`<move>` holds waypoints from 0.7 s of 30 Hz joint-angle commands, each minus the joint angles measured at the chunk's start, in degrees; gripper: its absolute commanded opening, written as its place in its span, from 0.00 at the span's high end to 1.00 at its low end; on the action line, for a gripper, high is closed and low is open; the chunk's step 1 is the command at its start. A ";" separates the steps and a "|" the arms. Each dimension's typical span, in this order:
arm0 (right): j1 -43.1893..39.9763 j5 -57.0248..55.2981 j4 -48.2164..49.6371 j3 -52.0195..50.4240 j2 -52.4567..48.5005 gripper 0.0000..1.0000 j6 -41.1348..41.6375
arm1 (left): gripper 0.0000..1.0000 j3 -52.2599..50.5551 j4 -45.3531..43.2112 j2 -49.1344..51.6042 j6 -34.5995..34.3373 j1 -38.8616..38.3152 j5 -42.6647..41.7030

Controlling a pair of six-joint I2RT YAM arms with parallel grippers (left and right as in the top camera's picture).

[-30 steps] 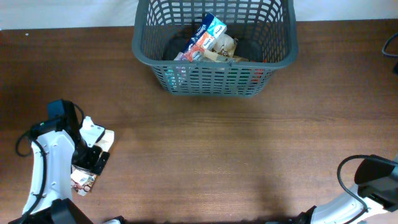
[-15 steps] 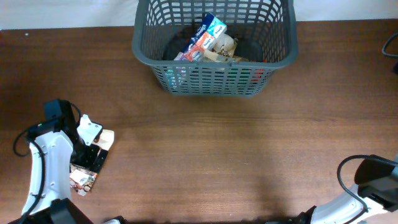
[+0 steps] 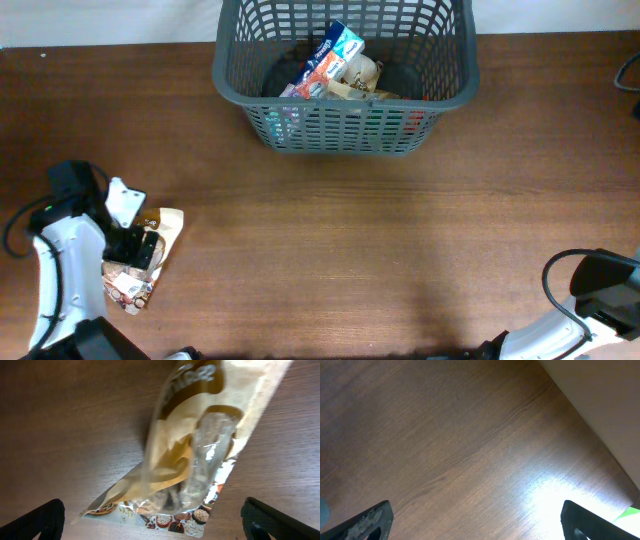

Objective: Pack container
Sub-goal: 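Lower the left gripper onto the brown-and-beige snack bag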

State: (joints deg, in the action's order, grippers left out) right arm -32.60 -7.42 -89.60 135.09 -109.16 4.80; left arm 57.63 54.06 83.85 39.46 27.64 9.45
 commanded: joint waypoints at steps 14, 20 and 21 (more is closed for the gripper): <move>-0.04 0.35 0.00 -0.31 -0.28 0.01 0.59 | 0.01 -0.46 -2.03 6.51 -0.44 2.80 -7.58; -0.04 0.33 0.00 -0.31 -0.28 0.01 0.59 | 0.01 -0.50 -2.03 7.37 -0.42 2.80 -9.29; -0.04 0.35 0.00 -0.31 -0.28 0.01 0.59 | 0.01 -0.50 -2.01 7.45 -0.42 2.80 -9.29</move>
State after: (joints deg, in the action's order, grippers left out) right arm -32.60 -7.42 -89.60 135.09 -109.16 4.75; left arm 57.63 52.21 90.37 39.42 30.20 1.87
